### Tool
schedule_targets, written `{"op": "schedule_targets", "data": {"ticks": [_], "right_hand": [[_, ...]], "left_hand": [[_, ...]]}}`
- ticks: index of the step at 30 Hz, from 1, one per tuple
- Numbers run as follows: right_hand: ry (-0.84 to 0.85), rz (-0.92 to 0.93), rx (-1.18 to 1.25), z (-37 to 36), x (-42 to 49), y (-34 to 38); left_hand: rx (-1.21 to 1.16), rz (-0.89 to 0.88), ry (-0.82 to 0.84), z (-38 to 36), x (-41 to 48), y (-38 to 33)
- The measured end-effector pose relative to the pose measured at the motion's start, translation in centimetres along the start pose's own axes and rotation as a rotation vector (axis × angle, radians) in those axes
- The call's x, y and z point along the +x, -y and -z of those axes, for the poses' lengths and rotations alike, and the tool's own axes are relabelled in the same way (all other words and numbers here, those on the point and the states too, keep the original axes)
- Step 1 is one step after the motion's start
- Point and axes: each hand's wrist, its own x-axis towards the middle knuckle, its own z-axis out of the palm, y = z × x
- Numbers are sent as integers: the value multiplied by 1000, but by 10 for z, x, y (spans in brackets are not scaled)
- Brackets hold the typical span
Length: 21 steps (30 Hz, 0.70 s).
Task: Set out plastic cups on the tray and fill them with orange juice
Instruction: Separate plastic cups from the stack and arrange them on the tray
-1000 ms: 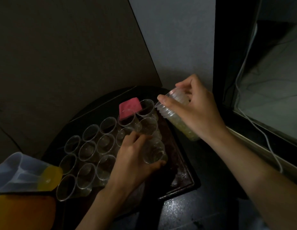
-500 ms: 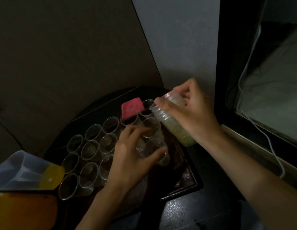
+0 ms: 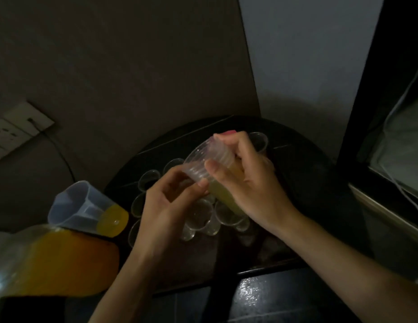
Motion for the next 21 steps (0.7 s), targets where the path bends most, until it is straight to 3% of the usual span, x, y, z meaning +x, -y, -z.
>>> {"op": "schedule_targets", "data": {"ticks": [6,21], "right_hand": [[117,0,-79,-43,-11,-13],[304,103,-343,-99,-32,-43]], "left_hand": [[138,31,-191,36,-34,9],[187,183,-303,93,-63,45]]}}
